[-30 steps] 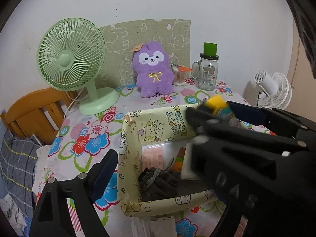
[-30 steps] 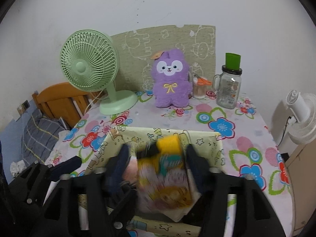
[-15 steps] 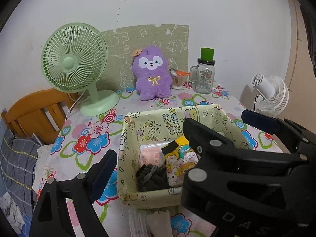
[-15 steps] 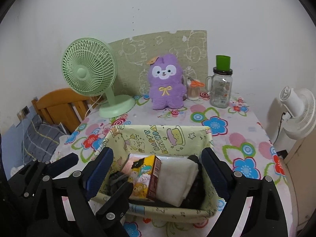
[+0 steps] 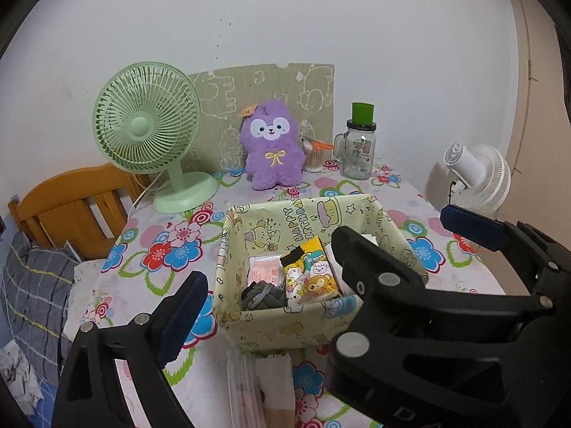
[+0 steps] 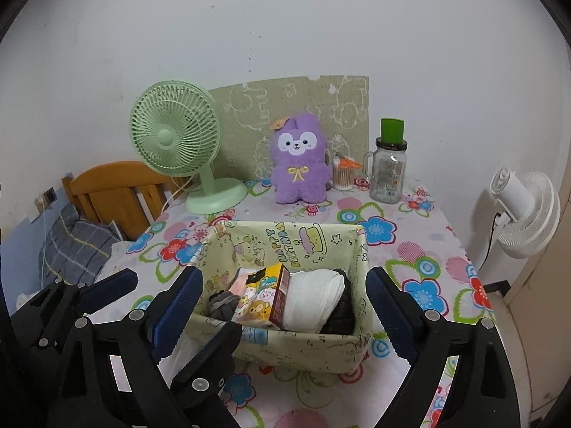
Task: Organize soft objects
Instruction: 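Withdraw both tools from the box toward the clear tube and white roll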
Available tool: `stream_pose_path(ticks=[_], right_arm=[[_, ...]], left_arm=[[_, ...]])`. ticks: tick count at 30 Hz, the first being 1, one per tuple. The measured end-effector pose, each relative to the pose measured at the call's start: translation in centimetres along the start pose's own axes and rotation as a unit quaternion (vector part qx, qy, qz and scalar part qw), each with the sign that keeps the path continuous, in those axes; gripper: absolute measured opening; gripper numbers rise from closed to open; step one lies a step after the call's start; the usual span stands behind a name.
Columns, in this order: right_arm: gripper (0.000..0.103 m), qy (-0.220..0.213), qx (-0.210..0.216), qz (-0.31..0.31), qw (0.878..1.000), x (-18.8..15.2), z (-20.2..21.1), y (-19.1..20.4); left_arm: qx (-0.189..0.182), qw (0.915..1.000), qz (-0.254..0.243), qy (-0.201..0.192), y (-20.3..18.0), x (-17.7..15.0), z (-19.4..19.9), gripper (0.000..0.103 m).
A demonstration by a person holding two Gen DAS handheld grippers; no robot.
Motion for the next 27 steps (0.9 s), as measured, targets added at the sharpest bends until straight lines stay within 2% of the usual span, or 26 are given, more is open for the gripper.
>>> stream_pose_path(ticks=[10, 27], right_arm=[[0.096, -0.024, -0.009, 0.024, 0.999, 0.1, 3.5, 0.6], [0.099, -0.057, -0.014, 0.029, 0.998, -0.7, 8.0, 1.4]], left_arm=[[0.012, 0.9996, -0.010, -0.023, -0.7, -0.4, 3.1, 0.098], [0.000, 0.9989, -0.004, -0.046, -1.6, -1.5, 7.1, 0.100]])
Point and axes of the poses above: each gripper's, at about its wrist camera, not at the fingertips, and z roughly against the way its jaws point, y to its left, x to its top, the point moved 9 cm from there along -z, roughly the way its jaws point, and after that the axes turned 2 degrees about x, right-handed, at the moved point
